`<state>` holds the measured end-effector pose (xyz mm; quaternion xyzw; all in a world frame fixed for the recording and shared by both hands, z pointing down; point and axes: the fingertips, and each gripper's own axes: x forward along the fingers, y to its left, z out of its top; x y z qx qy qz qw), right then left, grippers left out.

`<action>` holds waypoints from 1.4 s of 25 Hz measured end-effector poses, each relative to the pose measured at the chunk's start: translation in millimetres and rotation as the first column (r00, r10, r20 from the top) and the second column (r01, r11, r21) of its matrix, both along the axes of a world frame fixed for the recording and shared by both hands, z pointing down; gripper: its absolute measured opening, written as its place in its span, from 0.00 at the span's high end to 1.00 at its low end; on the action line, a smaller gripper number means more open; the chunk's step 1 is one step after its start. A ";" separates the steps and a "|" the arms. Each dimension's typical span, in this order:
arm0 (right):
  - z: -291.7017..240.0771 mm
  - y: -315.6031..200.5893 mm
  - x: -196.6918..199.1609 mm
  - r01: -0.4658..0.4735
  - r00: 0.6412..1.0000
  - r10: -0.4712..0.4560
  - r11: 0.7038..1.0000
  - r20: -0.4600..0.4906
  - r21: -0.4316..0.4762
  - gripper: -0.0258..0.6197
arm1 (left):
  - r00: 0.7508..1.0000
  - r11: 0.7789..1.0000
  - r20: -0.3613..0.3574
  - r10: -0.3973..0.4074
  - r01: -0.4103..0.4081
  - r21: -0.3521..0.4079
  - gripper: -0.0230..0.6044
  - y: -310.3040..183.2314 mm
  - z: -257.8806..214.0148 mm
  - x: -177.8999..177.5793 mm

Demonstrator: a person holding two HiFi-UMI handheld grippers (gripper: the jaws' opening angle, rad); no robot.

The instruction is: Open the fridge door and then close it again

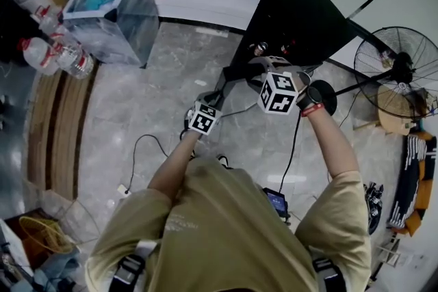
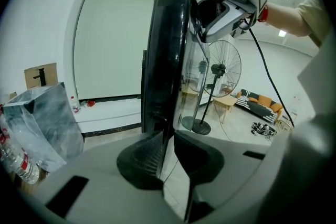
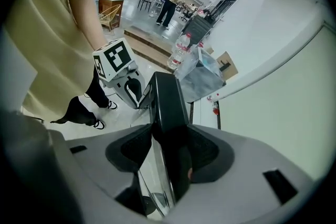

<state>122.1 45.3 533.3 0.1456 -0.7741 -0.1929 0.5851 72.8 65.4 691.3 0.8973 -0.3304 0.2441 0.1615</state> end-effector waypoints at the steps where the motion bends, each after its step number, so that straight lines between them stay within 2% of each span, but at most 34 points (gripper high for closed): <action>1: 0.1 -2.5 -0.8 -0.005 1.000 0.005 1.000 -0.001 0.000 0.61 | 1.000 1.000 -0.001 0.005 -0.005 0.000 0.84 -2.7 0.2 -1.0; 20: 2.6 -46.5 -5.8 -0.153 0.988 0.153 0.988 -0.029 -0.002 0.61 | 0.991 0.991 0.003 0.132 -0.132 0.004 0.84 -52.3 1.6 -7.4; 25: 3.7 -56.5 -7.7 -0.202 0.978 0.202 0.979 -0.046 0.000 0.61 | 0.989 0.989 0.007 0.145 -0.145 -0.026 0.84 -62.8 2.2 -8.8; 35: 4.8 -73.5 -6.8 -0.260 0.965 0.260 0.966 -0.040 0.014 0.60 | 0.984 0.983 0.005 0.179 -0.179 -0.036 0.84 -82.9 3.2 -8.4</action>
